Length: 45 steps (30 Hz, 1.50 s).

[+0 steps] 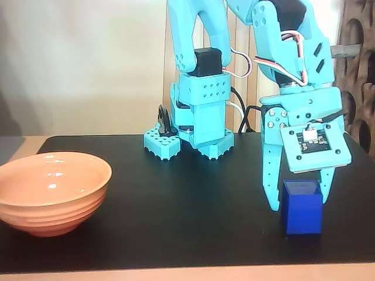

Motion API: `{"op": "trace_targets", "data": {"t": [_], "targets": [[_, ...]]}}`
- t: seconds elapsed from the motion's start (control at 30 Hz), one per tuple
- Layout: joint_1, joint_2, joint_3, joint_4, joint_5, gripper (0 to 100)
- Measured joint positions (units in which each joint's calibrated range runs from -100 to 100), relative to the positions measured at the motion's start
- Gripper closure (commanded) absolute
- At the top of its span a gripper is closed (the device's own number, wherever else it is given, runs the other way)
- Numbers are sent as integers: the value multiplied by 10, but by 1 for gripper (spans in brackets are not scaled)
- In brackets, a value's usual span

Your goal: Place the blue cube in the orange bowl.

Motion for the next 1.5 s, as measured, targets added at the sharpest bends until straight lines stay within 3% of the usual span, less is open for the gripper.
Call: {"op": "trace_targets", "data": {"t": [0.1,1.03,1.5], "targets": [[0,0,0,0,0,89],[0,-6,0,0,0,88],[29,-107,0,0,3,88]]}}
